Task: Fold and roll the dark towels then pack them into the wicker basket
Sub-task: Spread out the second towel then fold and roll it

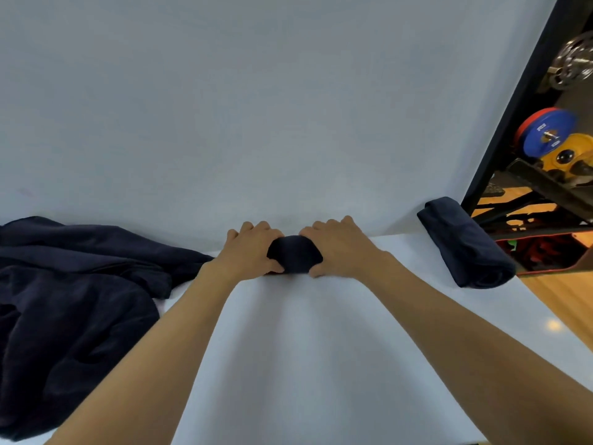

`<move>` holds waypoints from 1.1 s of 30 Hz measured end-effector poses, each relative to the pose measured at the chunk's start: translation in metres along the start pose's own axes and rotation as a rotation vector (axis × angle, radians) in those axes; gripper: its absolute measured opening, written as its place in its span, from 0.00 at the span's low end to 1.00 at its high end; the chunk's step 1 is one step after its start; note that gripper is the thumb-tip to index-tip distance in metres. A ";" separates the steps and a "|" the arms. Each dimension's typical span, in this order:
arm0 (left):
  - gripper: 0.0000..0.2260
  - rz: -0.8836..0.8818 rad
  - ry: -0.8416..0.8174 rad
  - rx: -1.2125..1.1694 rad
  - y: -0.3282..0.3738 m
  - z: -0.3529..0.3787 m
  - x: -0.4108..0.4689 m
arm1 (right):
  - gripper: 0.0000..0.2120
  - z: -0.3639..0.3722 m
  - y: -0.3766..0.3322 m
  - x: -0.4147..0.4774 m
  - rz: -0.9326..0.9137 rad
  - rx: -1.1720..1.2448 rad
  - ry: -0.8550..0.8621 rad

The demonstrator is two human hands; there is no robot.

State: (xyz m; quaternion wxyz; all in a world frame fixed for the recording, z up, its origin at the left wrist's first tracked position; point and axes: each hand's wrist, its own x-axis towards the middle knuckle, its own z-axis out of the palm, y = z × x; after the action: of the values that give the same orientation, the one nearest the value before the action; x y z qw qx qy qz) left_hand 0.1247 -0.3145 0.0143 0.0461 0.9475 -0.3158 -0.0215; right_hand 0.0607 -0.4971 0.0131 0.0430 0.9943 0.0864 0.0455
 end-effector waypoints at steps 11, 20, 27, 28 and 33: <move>0.22 -0.118 0.328 -1.101 0.116 0.022 0.017 | 0.15 -0.045 0.057 -0.062 0.663 1.022 0.001; 0.21 -0.004 0.198 -1.242 0.216 0.035 0.037 | 0.18 -0.028 0.100 -0.105 0.846 0.603 0.122; 0.16 0.018 0.264 -1.029 0.244 0.069 0.057 | 0.14 -0.017 0.105 -0.099 0.665 0.063 -0.121; 0.16 0.025 0.266 -1.018 0.246 0.073 0.057 | 0.13 -0.016 0.104 -0.099 0.661 0.040 -0.155; 0.21 0.119 0.172 -0.765 0.236 0.080 0.053 | 0.11 -0.021 0.102 -0.093 0.622 -0.016 -0.219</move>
State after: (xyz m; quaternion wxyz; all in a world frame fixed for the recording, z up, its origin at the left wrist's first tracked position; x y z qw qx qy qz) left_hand 0.0209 -0.5405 -0.0417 0.4230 0.8404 -0.3343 -0.0555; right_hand -0.0158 -0.6119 0.0359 0.0437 0.9717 -0.2267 -0.0500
